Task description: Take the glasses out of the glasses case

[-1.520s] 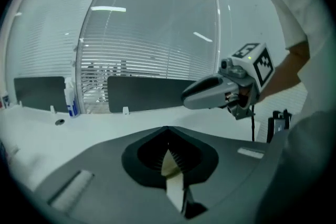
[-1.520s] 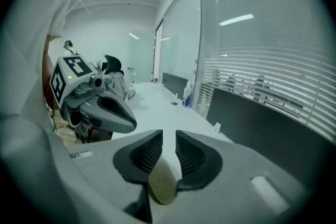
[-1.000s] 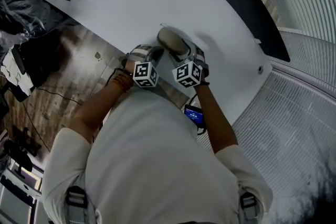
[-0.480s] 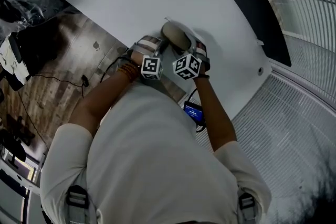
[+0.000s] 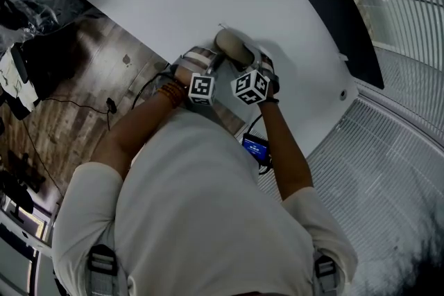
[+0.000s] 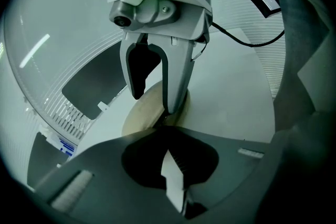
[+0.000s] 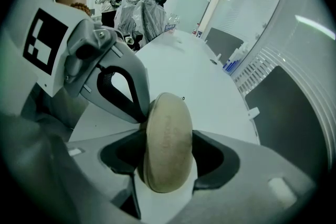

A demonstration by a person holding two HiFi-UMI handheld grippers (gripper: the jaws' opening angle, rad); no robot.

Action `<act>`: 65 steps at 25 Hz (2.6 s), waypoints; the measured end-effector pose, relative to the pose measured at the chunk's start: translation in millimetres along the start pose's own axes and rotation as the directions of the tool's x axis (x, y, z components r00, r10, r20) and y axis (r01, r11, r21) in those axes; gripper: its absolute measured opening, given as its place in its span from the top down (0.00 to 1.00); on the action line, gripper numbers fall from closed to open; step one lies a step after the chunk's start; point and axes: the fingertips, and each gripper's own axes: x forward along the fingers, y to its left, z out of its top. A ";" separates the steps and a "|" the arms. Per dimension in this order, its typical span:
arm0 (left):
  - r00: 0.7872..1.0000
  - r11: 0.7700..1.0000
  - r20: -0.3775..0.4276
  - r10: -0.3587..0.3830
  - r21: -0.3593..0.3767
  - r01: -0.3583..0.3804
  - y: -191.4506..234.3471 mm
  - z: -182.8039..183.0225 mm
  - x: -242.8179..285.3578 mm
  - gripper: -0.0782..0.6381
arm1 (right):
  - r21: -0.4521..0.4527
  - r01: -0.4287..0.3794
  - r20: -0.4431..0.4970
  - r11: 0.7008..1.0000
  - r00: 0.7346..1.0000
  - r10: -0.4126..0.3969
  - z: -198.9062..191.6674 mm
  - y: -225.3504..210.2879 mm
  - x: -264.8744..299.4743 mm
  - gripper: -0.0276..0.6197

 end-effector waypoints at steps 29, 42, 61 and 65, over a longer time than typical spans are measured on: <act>0.995 0.995 -0.023 -0.095 0.021 0.096 -3.1 -1.9 2.2 0.89 | 0.143 -0.051 -0.034 0.988 0.998 0.057 -2.8 -91.8 -5.6 0.91; 0.990 0.990 -0.034 -0.140 0.015 0.140 -10.9 -1.6 -0.8 0.89 | 0.132 -0.075 -0.089 0.988 0.992 0.087 -23.1 -106.8 30.1 0.93; 0.984 0.984 -0.040 -0.176 0.007 0.176 -14.0 -0.4 4.2 0.89 | 0.121 -0.099 -0.101 0.988 0.989 0.112 -29.6 -113.4 57.0 0.92; 0.982 0.983 -0.048 -0.184 0.012 0.185 -17.9 -5.5 3.4 0.89 | 0.097 -0.101 -0.105 0.990 0.988 0.111 -25.9 -114.3 57.3 0.92</act>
